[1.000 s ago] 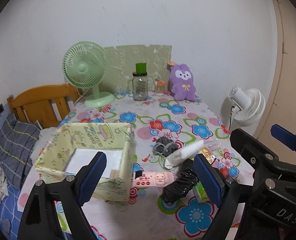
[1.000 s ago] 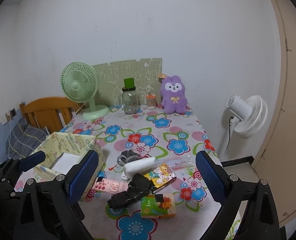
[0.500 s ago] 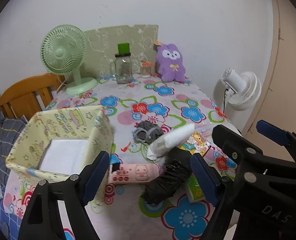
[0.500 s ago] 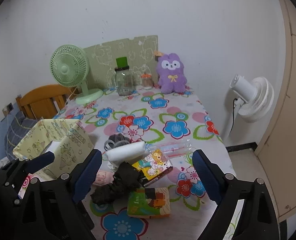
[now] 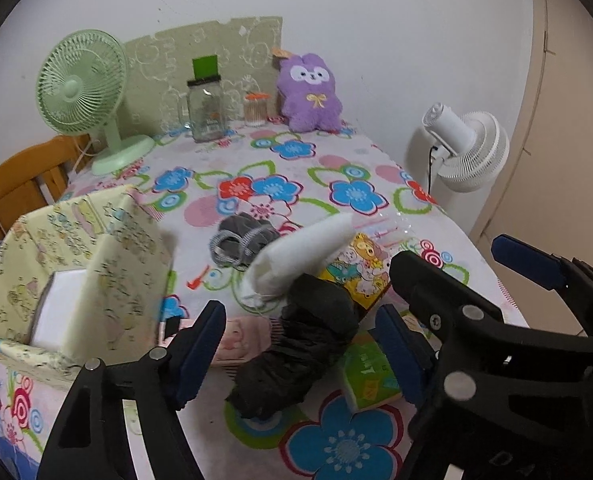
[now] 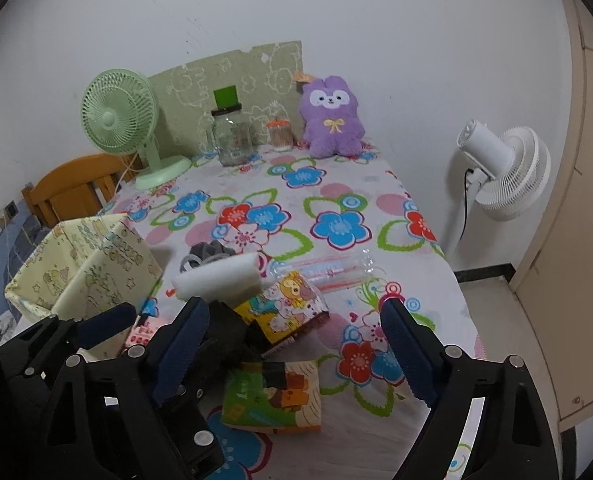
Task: Organize soft objects
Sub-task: 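Move left tool to the black folded item while right tool reaches the yellow cartoon pack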
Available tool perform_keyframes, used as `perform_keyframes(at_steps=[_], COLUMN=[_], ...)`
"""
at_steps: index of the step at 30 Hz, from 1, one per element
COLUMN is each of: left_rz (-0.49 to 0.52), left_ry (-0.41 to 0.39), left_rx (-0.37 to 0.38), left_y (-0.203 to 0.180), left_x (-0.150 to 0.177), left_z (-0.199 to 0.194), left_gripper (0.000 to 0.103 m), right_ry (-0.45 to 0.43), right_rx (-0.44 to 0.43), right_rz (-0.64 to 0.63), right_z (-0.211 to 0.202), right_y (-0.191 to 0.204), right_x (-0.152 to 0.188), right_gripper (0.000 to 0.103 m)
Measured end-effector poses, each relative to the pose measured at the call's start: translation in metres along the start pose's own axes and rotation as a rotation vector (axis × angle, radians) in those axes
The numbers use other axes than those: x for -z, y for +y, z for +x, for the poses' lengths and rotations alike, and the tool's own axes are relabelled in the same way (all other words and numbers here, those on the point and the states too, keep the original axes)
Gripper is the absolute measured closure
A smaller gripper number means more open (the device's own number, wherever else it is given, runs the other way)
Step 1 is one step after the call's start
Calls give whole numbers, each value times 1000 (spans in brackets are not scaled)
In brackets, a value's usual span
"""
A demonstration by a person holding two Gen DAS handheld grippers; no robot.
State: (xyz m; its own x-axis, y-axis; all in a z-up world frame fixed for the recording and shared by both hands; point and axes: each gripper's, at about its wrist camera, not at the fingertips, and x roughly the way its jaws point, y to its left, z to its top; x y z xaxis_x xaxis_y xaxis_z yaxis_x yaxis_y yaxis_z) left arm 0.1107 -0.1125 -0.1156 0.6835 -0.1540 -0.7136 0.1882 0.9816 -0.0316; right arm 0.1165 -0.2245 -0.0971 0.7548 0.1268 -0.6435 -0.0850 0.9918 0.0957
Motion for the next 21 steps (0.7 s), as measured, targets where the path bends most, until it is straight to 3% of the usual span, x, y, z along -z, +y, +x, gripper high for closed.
perform_keyframes(at_steps=[5, 7, 9, 12, 16, 18, 21], left_rz=[3, 1, -5, -25, -32, -30, -26], left_ry=[40, 56, 73, 101, 88, 72, 56], left_rx=[16, 22, 29, 54, 52, 42, 21], left_y=[-3, -3, -2, 0, 3, 5, 7], left_x=[3, 4, 5, 6, 6, 5, 2], left_z=[16, 21, 25, 30, 27, 24, 21], left_gripper=[33, 39, 54, 63, 70, 82, 82], right_ry=[29, 42, 51, 61, 71, 75, 82], right_rx=[-1, -3, -9, -14, -26, -33, -47], right_rz=[8, 12, 15, 15, 30, 43, 65], right_z=[12, 18, 21, 26, 32, 35, 40], right_y=[-3, -4, -4, -4, -5, -6, -8], right_x=[5, 6, 8, 10, 9, 8, 6], right_gripper=[13, 13, 13, 13, 13, 13, 13])
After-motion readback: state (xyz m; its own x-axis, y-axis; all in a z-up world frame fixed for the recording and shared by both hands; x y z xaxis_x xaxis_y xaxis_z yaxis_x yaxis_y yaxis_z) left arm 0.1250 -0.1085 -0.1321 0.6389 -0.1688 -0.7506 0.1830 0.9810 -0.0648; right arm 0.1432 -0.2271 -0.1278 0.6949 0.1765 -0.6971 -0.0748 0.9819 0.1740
